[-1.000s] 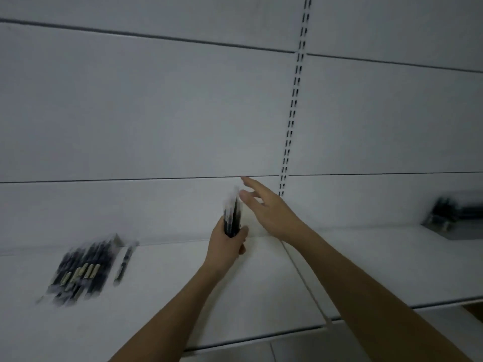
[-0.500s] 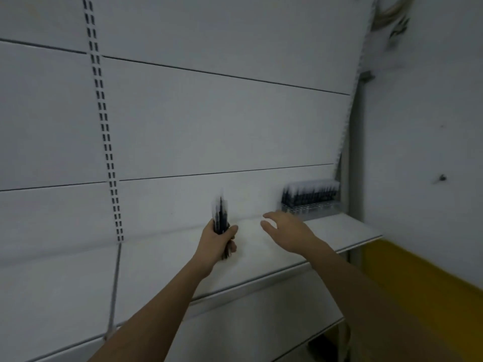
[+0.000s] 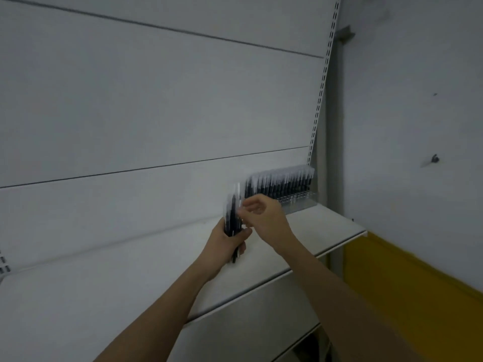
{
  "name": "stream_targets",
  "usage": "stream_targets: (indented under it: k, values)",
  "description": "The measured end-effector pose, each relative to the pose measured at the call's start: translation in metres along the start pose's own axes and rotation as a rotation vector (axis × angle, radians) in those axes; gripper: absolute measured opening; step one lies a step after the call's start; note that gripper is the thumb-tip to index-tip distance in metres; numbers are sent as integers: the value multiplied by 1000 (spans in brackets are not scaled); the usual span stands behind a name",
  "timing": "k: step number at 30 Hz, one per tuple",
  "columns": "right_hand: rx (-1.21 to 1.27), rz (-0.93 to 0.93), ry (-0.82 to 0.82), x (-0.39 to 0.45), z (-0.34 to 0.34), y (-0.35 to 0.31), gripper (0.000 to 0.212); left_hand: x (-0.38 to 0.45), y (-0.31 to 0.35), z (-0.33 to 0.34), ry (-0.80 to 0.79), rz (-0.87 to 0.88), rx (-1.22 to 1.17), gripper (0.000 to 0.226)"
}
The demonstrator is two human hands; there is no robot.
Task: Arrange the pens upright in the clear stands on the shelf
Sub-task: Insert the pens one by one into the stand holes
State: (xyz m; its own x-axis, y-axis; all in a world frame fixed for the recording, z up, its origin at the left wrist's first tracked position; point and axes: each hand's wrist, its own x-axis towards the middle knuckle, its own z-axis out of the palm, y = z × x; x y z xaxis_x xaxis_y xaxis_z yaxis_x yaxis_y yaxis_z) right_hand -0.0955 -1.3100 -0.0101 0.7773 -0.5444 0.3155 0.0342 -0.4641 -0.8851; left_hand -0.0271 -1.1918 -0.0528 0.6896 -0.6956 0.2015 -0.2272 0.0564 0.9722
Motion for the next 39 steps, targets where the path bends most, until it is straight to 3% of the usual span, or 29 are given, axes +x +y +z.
stream_targets:
  k: [6, 11, 16, 19, 22, 27, 33, 39]
  values:
    - [226, 162, -1, 57, -21, 43, 10, 64, -27, 14, -28, -10, -91, 8]
    - [441, 229, -34, 99, -30, 65, 10, 90, -43, 23, 64, -103, -205, 25]
    - [407, 95, -96, 128, -37, 67, 15, 110, -36, 45, 268, -19, -92, 19]
    - [455, -13, -20, 160, -60, 68, 16, 116, -38, 56, 442, -13, -62, 17]
    - [354, -140, 22, 187, -81, 77, 19, 113, -46, 68, 542, -20, -45, 18]
    - [221, -212, -143, 197, -80, 106, 19, 112, -56, 83, 621, -119, -14, 22]
    - [231, -259, -218, 202, -75, 119, 18, 111, -54, 108, 770, -137, -233, 20]
    - [80, -290, -302, 203, -73, 129, 13, 107, -52, 123, 749, -80, -398, 13]
